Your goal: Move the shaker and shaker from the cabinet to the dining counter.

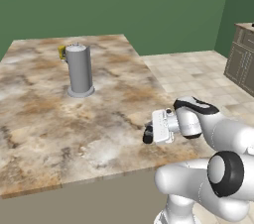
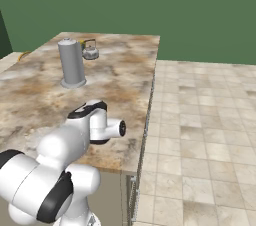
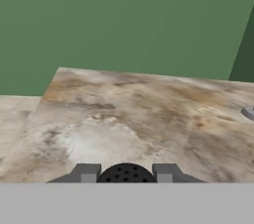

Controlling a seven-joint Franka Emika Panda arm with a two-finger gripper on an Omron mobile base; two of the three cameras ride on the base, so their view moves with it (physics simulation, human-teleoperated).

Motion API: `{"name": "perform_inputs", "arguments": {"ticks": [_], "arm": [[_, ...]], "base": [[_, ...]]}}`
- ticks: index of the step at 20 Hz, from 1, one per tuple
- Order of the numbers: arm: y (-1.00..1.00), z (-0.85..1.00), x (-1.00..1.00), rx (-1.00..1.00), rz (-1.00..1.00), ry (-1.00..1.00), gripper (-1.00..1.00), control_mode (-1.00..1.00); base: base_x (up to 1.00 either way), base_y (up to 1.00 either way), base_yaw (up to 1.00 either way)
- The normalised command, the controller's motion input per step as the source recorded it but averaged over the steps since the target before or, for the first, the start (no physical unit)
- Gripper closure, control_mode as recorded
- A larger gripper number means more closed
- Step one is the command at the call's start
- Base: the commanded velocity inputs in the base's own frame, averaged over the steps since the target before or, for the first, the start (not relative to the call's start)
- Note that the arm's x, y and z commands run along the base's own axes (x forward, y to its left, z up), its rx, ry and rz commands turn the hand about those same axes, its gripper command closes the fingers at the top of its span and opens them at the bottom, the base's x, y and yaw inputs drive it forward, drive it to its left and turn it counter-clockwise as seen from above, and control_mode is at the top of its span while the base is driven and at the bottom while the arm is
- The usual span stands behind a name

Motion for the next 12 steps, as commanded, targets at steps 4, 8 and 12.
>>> {"name": "perform_inputs", "arguments": {"ticks": [4, 8, 12], "arm": [[0.00, -0.30, 0.00, 0.00, -0.04, 0.00, 1.00, -1.00], [-0.01, -0.26, 0.00, 0.00, -0.03, 0.00, 1.00, -1.00], [-0.01, -0.26, 0.00, 0.00, -0.03, 0.00, 1.00, -1.00]], "base": [[0.00, 0.00, 0.00], [0.00, 0.00, 0.00], [0.00, 0.00, 0.00]]}}
